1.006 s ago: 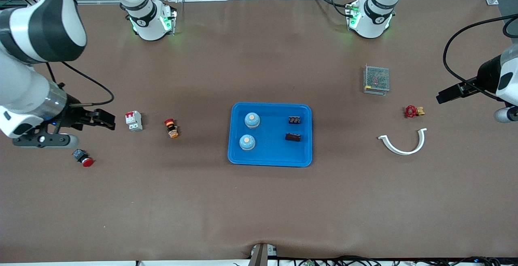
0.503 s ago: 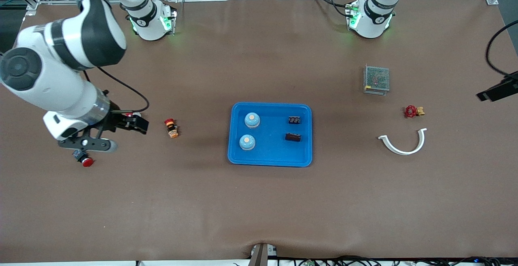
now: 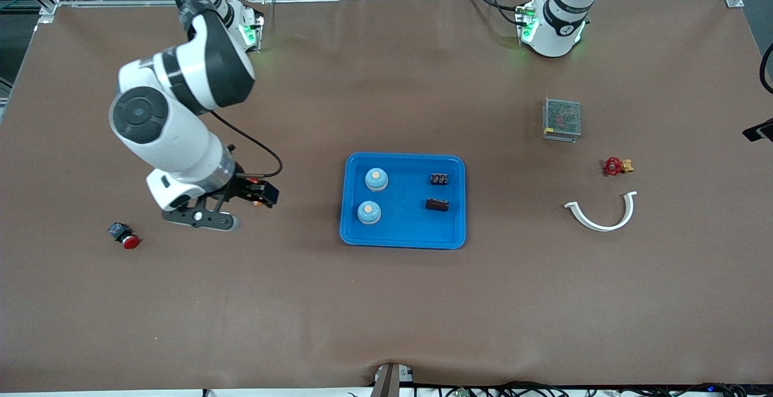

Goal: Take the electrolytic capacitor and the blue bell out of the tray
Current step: 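Move the right gripper over the blue bell while the left gripper approaches the tray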

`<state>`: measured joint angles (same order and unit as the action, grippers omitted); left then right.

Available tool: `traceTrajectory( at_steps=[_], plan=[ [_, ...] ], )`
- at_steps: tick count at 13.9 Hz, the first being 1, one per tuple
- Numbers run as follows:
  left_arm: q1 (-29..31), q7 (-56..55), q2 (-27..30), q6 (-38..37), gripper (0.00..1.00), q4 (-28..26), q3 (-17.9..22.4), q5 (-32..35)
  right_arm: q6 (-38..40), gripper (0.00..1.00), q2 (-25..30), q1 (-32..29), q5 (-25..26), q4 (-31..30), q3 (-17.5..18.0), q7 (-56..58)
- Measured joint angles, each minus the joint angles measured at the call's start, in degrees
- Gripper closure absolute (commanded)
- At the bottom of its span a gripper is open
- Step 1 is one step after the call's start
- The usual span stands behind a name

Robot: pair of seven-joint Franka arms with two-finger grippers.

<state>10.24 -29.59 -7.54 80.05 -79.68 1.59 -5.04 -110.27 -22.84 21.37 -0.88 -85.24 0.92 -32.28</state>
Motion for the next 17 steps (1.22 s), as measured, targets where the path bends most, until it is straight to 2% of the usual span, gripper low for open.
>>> traceTrajectory(
  at_steps=[3, 6, 10, 13, 17],
  plan=[
    [-0.3, -6.2, 0.0, 0.0, 0.00, -1.1, -0.8, -3.1, -3.3, 0.00, -2.5, 2.0, 0.0, 0.0, 0.0, -2.7],
    [-0.6, -17.9, 0.7, 1.7, 0.00, -3.1, -6.5, -3.8, -6.1, 0.00, -4.4, 2.7, 0.0, 0.0, 0.0, -4.2],
    [-1.5, -36.1, 5.7, 10.2, 0.00, -13.7, -16.8, -3.8, -9.9, 0.00, -7.1, 5.5, 0.0, -0.1, 0.0, -9.6],
    [-1.4, -46.6, 10.1, 12.9, 0.00, -22.1, -21.6, -3.8, -12.0, 0.00, -9.7, 8.1, 0.0, 0.0, 0.0, -13.6],
    [-1.4, -56.5, 13.8, 19.3, 0.00, -30.0, -26.9, -3.8, -13.2, 0.00, -13.4, 10.1, 0.0, 1.9, 0.0, -15.6]
  ],
)
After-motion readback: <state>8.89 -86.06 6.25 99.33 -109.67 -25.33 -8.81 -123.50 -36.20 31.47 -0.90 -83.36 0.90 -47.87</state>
